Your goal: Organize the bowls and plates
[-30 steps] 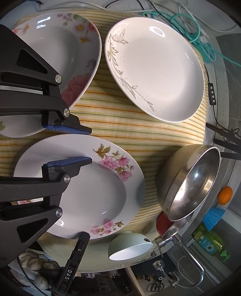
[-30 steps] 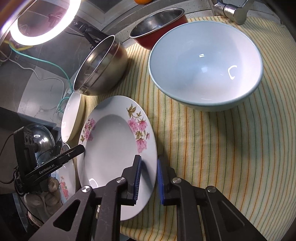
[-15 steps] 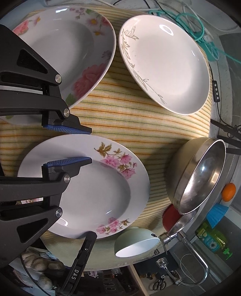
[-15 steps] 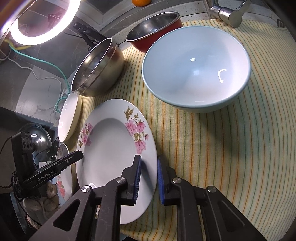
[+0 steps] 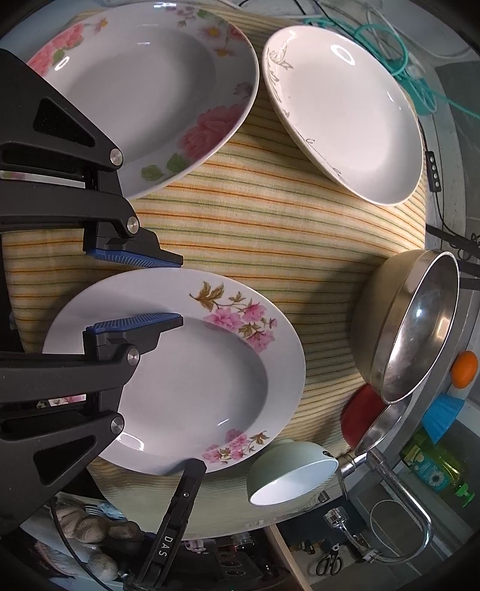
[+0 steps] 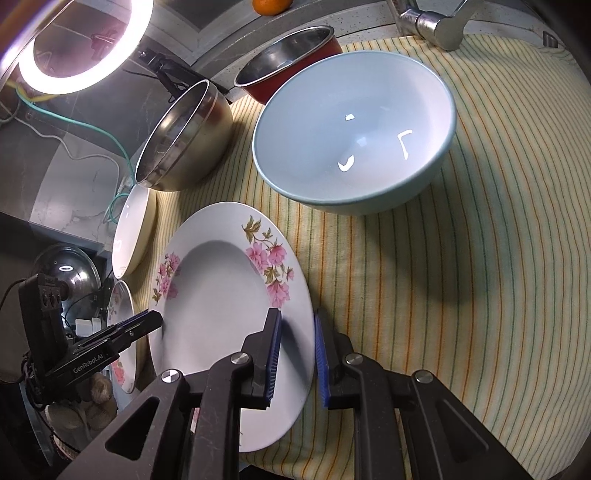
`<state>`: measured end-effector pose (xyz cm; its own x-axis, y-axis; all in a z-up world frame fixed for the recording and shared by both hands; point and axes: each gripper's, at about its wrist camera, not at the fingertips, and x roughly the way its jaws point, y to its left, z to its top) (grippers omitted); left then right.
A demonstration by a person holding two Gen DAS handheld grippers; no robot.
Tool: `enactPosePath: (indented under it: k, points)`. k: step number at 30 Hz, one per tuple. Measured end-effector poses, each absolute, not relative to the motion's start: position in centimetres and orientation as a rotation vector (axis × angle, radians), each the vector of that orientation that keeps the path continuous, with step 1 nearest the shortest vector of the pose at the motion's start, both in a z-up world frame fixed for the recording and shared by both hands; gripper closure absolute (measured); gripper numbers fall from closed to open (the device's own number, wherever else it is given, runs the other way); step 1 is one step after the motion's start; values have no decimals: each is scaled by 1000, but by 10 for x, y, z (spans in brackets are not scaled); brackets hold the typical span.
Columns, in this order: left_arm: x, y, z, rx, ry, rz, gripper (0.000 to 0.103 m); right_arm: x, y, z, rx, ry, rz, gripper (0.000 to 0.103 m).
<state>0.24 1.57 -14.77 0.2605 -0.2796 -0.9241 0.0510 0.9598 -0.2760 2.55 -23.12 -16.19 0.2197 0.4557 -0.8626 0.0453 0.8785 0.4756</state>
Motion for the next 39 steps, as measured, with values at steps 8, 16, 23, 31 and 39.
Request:
enactPosePath:
  k: [8, 16, 23, 31, 39]
  points:
    - [-1, 10, -148, -194, 1290, -228, 80, 20, -233, -161, 442, 1332, 296, 87]
    - [-3, 10, -148, -199, 1275, -224, 81, 17, -230, -160, 420, 1332, 288, 87]
    - [-12, 14, -143, -210, 1239, -192, 81, 14, -229, -148, 354, 1293, 240, 87]
    - [-27, 41, -121, -291, 1160, -134, 80, 12, -231, -124, 299, 1230, 224, 67]
    - [-50, 82, -106, -339, 1088, -3, 80, 20, -189, -103, 155, 1169, 313, 63]
